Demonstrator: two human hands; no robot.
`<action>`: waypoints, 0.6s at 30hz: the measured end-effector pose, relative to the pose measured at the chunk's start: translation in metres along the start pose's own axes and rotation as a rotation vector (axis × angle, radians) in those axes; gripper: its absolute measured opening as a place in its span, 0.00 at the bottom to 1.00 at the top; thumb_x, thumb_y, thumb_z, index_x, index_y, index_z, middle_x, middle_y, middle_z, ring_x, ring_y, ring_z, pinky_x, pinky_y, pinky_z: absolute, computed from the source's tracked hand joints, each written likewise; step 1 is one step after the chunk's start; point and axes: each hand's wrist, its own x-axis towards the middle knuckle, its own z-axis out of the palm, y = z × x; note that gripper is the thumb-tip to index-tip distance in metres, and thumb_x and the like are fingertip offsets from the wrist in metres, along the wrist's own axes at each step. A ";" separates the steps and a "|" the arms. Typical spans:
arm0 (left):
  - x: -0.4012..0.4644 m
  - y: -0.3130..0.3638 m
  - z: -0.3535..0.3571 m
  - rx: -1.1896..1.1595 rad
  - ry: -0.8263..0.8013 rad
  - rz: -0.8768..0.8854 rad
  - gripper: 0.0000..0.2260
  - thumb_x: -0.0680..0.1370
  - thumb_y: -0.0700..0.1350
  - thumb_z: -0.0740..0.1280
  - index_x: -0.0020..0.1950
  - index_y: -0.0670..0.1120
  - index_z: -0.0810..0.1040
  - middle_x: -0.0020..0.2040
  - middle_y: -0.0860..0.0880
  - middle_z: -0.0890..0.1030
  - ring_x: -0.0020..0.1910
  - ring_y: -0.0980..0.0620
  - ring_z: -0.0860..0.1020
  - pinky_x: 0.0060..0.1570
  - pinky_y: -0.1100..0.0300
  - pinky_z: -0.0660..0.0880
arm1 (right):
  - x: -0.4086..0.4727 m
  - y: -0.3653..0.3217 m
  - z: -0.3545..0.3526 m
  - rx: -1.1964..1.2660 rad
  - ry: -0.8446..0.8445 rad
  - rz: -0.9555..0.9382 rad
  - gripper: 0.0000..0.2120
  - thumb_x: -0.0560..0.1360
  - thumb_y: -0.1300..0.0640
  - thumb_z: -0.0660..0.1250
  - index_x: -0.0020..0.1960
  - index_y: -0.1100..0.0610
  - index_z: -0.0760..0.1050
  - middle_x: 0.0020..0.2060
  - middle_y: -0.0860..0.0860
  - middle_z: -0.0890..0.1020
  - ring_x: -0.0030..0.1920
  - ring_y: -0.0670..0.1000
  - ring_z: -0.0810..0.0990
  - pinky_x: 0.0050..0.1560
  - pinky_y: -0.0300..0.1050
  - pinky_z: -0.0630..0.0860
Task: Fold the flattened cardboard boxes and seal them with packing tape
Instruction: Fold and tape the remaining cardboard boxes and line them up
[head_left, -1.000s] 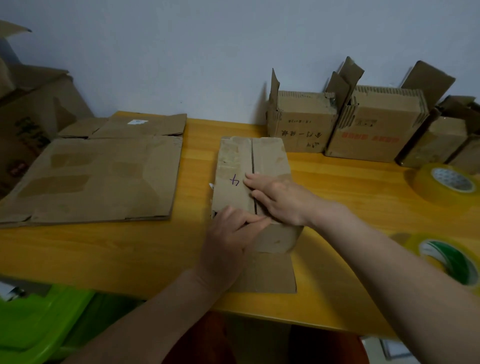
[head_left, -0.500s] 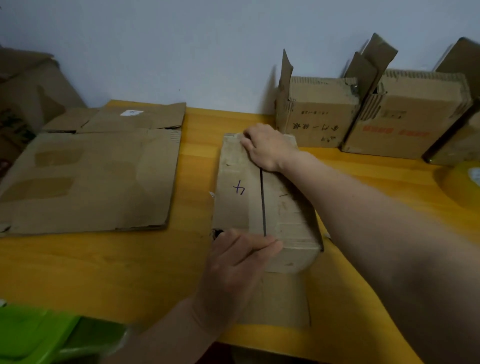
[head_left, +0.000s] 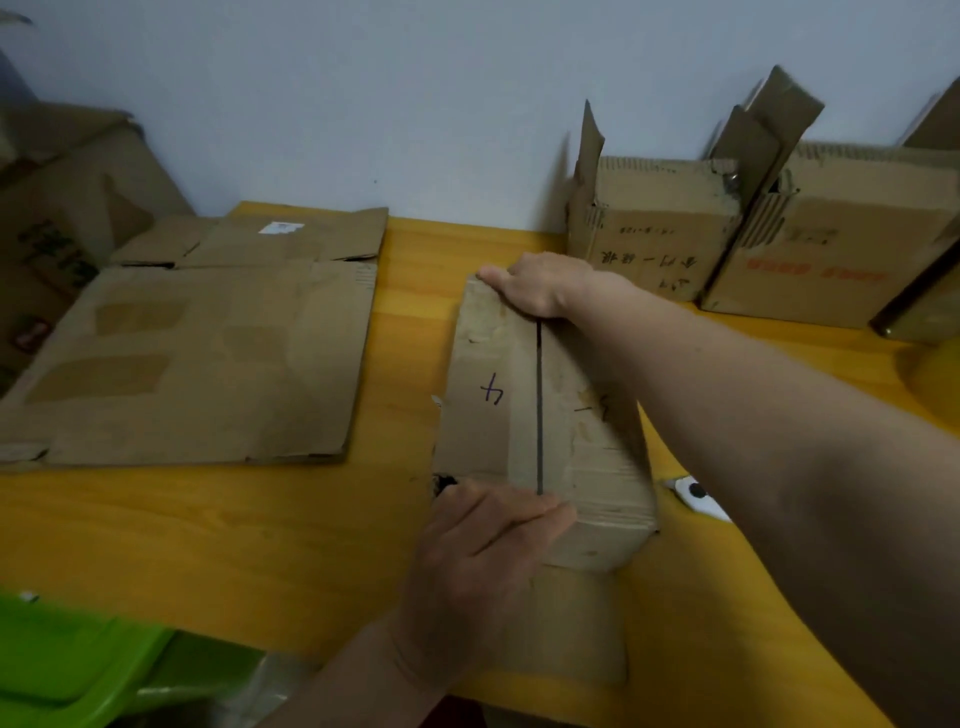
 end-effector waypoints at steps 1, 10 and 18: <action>0.001 0.000 -0.001 0.000 -0.005 -0.003 0.08 0.77 0.42 0.72 0.55 0.46 0.79 0.46 0.49 0.83 0.44 0.53 0.77 0.41 0.58 0.76 | -0.006 0.004 0.001 0.008 0.020 -0.050 0.31 0.80 0.35 0.43 0.74 0.51 0.63 0.73 0.53 0.66 0.72 0.57 0.65 0.70 0.56 0.60; 0.021 0.005 0.007 0.107 -0.077 -0.154 0.10 0.77 0.45 0.66 0.51 0.41 0.82 0.45 0.46 0.80 0.48 0.51 0.74 0.53 0.57 0.71 | -0.170 0.078 0.034 0.225 0.279 -0.028 0.21 0.82 0.48 0.55 0.73 0.52 0.64 0.75 0.51 0.62 0.76 0.52 0.55 0.74 0.48 0.54; 0.050 0.084 0.041 -0.045 -0.216 -0.080 0.16 0.73 0.34 0.66 0.61 0.40 0.78 0.57 0.43 0.78 0.57 0.48 0.73 0.59 0.61 0.67 | -0.336 0.153 0.077 0.353 0.473 0.155 0.19 0.78 0.57 0.64 0.69 0.54 0.70 0.72 0.50 0.67 0.74 0.50 0.60 0.72 0.44 0.56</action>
